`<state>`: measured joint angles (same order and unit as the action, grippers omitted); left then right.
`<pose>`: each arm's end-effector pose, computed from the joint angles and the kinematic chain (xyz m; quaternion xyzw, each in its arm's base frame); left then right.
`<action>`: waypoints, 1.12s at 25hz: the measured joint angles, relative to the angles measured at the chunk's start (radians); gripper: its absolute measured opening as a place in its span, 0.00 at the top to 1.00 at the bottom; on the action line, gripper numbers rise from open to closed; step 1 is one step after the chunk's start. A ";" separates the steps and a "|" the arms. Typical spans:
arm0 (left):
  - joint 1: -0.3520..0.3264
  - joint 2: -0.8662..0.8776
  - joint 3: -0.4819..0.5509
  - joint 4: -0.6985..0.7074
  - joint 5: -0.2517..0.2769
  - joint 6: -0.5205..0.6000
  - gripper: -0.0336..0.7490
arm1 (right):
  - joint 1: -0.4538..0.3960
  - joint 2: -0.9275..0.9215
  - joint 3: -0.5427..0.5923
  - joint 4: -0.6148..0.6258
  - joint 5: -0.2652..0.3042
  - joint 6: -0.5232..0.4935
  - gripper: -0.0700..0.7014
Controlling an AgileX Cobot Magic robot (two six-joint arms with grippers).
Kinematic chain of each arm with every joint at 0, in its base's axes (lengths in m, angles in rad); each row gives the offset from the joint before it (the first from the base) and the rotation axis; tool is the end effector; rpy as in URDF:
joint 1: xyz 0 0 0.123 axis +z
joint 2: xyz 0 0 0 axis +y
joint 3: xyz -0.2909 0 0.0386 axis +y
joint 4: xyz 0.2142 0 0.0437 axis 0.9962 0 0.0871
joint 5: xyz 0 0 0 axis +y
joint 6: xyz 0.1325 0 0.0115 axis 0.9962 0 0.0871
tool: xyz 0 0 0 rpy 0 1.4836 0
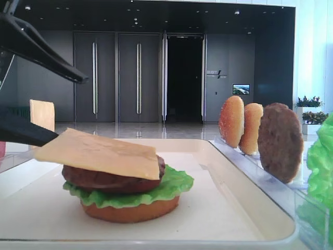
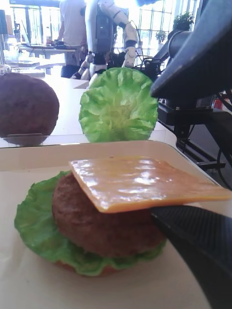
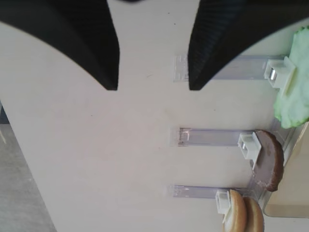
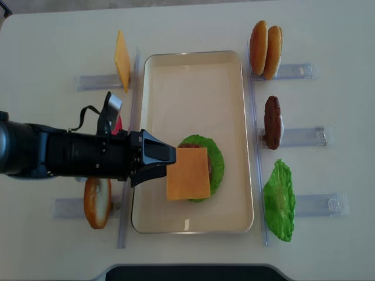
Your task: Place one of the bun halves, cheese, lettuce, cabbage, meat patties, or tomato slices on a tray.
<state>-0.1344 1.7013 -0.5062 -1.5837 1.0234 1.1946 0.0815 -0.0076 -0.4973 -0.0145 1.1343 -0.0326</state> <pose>0.2103 -0.1431 0.1620 0.0038 0.8546 -0.5137 0.0758 -0.0108 -0.0026 0.2326 -0.0491 0.8692 0.0048 0.4919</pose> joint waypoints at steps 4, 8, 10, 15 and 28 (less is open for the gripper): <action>0.000 0.000 -0.056 0.013 -0.004 -0.041 0.30 | 0.000 0.000 0.000 0.000 0.000 0.000 0.46; 0.000 0.000 -0.130 0.075 -0.004 -0.137 0.30 | 0.000 0.000 0.000 0.000 0.000 0.000 0.46; 0.000 0.000 -0.163 0.130 -0.004 -0.190 0.30 | 0.000 0.000 0.000 0.000 0.000 0.000 0.46; 0.000 0.000 -0.222 0.235 -0.004 -0.293 0.30 | 0.000 0.000 0.000 0.000 0.000 0.000 0.46; 0.000 -0.060 -0.531 0.645 0.039 -0.673 0.30 | 0.000 0.000 0.000 0.000 0.000 0.000 0.46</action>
<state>-0.1344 1.6415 -1.0370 -0.9392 1.0624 0.5216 0.0815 -0.0076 -0.4973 -0.0145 1.1343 -0.0326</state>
